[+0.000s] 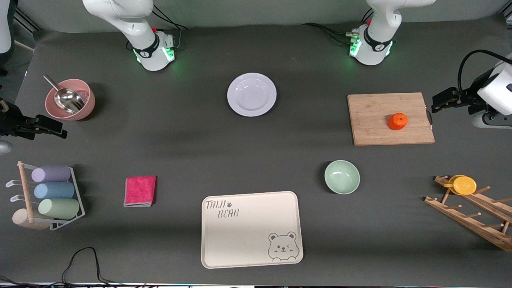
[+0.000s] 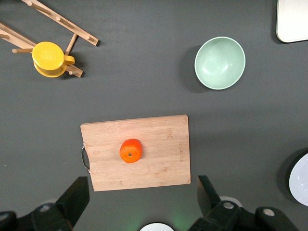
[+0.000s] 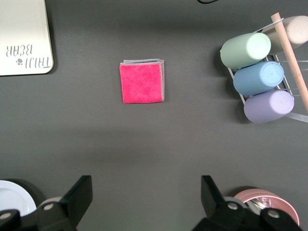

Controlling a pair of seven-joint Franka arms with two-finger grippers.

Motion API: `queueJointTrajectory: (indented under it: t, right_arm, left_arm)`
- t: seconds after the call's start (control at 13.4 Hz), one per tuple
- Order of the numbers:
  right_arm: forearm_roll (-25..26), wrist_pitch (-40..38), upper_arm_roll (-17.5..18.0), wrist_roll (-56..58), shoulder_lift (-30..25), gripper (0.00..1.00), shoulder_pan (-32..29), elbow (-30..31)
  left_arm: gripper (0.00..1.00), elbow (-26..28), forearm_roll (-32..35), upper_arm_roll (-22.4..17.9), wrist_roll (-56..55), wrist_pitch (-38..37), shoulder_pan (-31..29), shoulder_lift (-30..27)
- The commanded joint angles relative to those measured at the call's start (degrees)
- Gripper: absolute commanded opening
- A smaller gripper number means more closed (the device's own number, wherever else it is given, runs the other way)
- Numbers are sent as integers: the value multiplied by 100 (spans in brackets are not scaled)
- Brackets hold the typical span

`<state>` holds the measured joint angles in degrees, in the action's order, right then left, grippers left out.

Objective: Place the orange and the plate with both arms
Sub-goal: 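Lower the left gripper over the orange on the cutting board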

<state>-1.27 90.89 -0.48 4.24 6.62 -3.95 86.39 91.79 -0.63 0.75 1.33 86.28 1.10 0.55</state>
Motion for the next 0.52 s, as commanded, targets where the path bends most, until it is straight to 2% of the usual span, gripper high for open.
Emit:
queueJointTrajectory:
  t: [0.0,0.3,0.45]
  right_arm:
    - [22,-54,-5,-20,59,100,61,-228]
    - [57,-63,-5,-29,-11,100,342,-193]
    - [83,-123,4,32,67,100,552,-211]
  left_arm:
    - [100,67,20,-22,-1,-41,5,-125]
    - [100,75,72,-66,95,-198,-31,-195]
    - [100,407,107,-93,131,-217,-284,-606]
